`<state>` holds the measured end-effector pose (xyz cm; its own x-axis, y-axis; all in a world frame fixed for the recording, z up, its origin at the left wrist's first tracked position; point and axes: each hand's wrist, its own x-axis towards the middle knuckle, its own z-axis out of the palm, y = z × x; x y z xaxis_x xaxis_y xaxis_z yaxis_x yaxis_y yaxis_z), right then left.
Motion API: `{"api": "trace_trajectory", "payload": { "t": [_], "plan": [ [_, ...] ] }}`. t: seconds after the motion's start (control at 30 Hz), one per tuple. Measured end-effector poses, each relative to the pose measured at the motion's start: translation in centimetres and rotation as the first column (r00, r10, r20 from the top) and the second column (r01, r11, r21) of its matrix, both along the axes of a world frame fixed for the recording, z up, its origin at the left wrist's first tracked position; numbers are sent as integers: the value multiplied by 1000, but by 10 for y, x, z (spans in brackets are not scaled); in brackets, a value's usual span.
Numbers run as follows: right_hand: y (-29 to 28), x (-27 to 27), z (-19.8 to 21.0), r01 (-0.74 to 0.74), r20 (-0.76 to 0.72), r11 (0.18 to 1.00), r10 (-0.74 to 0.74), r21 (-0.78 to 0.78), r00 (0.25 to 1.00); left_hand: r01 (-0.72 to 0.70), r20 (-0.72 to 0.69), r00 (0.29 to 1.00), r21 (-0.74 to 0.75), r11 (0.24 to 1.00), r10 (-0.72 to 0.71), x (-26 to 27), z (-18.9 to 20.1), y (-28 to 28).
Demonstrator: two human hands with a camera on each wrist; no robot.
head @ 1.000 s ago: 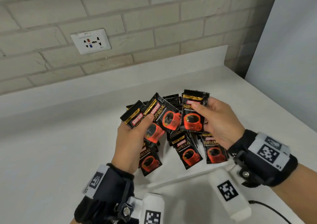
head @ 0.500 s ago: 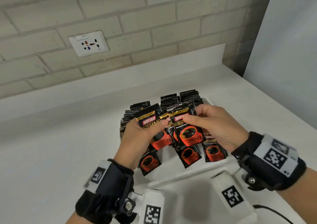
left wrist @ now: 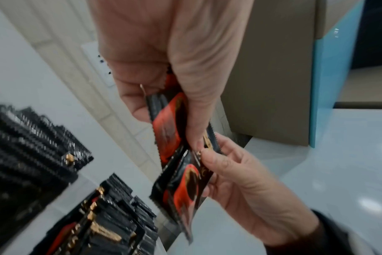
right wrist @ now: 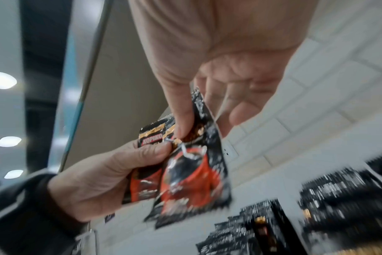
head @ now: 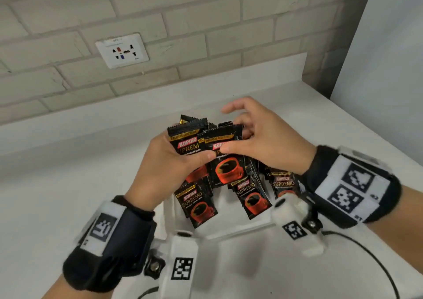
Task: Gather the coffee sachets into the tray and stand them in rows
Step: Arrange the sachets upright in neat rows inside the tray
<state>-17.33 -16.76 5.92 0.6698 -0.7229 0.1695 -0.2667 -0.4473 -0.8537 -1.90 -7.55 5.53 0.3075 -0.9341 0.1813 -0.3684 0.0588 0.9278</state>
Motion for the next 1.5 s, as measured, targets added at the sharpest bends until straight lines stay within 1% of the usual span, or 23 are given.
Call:
{"api": "trace_trajectory", "payload": {
  "t": [0.07,0.1,0.13,0.2,0.27,0.33,0.4,0.5,0.57,0.67,0.77,0.87,0.97,1.07,1.13,1.17,1.2,1.23,1.27,1.33,1.4,1.43,1.5],
  "plan": [
    [-1,8,11,-89,-124,988,73,-129,990,9,34,999,25,1000,-10,8,2,5],
    [0,12,15,-128,-169,978,100,-165,981,12,27,1000,37,999,-13,12,2,8],
    [0,16,17,-166,-216,968,125,-186,968,1,2,1000,39,999,-1,16,3,11],
    [1,25,13,-242,-353,948,160,-204,922,-76,-37,996,6,997,76,26,4,18],
    [3,34,1,-316,-475,932,200,-177,857,-177,-39,984,-32,984,176,41,4,26],
    [7,45,-14,-382,-555,916,258,-119,791,-259,-58,965,-48,965,256,55,5,33],
    [14,57,-29,-444,-618,893,305,-80,725,-287,-119,953,-49,957,280,64,5,38],
    [23,75,-43,-527,-680,848,354,-56,642,-286,-148,950,-53,957,276,66,3,41],
    [24,83,-47,-549,-710,830,330,-96,622,-275,-146,953,-34,961,267,65,0,41],
    [22,90,-44,-531,-714,814,227,-234,663,-290,-150,947,-6,957,286,66,-5,41],
    [22,94,-43,-560,-755,754,133,-343,642,-289,-154,945,12,957,288,65,-8,40],
    [21,97,-44,-579,-802,726,65,-370,593,-284,-157,944,58,957,290,65,-12,38],
    [21,98,-45,-608,-802,667,26,-430,596,-257,-167,946,138,957,278,63,-18,35],
    [22,94,-43,-643,-813,623,20,-446,583,-183,-230,945,217,959,233,58,-25,31],
    [20,92,-41,-653,-837,630,8,-421,547,-146,-317,922,249,958,223,55,-29,29],
    [18,90,-39,-640,-845,656,7,-400,535,-128,-365,905,255,958,218,54,-29,28],
    [14,87,-36,-610,-842,691,3,-388,539,-108,-400,892,256,960,208,52,-31,27],
    [9,83,-32,-568,-828,728,0,-384,560,-87,-417,889,254,963,190,50,-31,26],
    [2,78,-27,-515,-798,766,2,-386,602,-70,-412,895,244,967,168,47,-32,25],
    [-11,64,-13,-378,-698,855,27,-355,716,-53,-376,918,203,978,128,40,-33,22],
    [-20,51,4,-260,-544,937,96,-234,833,-55,-338,935,158,986,106,32,-34,16],
    [-21,45,10,-235,-455,959,140,-159,879,-53,-306,947,134,990,92,27,-34,13],
    [-21,36,17,-236,-335,970,205,-56,920,-24,-204,978,94,995,43,13,-31,5]
  ]
}}
